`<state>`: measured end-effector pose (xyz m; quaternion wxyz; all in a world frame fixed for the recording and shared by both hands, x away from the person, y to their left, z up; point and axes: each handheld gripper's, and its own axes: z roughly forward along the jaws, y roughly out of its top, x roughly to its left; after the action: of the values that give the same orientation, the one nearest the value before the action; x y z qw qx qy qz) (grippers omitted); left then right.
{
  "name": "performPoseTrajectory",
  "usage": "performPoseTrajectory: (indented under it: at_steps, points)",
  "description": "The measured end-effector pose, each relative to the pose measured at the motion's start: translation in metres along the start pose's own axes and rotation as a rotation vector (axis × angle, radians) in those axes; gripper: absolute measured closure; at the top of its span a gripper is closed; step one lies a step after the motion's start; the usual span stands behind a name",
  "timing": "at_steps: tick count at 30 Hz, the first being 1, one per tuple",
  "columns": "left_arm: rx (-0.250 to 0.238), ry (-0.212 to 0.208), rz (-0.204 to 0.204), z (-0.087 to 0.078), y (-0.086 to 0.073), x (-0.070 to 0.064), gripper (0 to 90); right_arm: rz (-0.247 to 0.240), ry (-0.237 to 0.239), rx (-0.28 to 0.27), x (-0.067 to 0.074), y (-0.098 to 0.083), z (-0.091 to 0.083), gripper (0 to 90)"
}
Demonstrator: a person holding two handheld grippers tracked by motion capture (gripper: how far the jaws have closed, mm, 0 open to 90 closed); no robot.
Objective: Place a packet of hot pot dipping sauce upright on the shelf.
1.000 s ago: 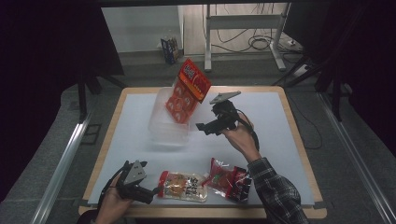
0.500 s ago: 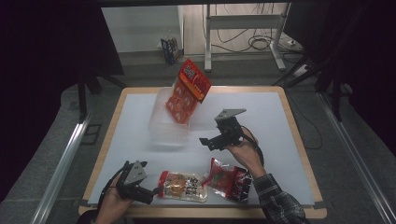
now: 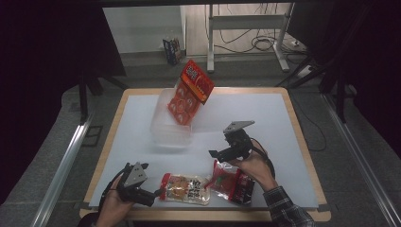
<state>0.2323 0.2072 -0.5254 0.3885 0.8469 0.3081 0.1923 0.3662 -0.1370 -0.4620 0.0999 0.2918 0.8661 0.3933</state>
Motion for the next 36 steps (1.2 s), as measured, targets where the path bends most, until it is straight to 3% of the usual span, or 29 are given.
performPoseTrajectory:
  at_steps: [13, 22, 25, 30, 36]
  points:
    - [-0.003, -0.008, -0.015, -0.001, 0.0, 0.0, 0.0, 0.0, 0.031, 0.086, 0.005, -0.018, -0.01, 47.9]
    - [0.001, -0.003, -0.009, -0.001, 0.0, 0.0, 0.0, -0.069, 0.049, 0.126, 0.021, -0.039, -0.018, 83.1]
    - [0.0, -0.002, -0.009, 0.0, 0.0, 0.0, 0.0, -0.07, 0.044, 0.135, 0.027, -0.047, -0.021, 88.2]
    - [0.003, 0.0, -0.006, 0.0, 0.001, -0.001, 0.0, -0.051, 0.056, 0.136, 0.036, -0.059, -0.029, 88.5]
    - [0.005, 0.0, -0.005, 0.001, 0.0, -0.001, 0.0, -0.067, 0.069, 0.144, 0.051, -0.073, -0.035, 88.5]
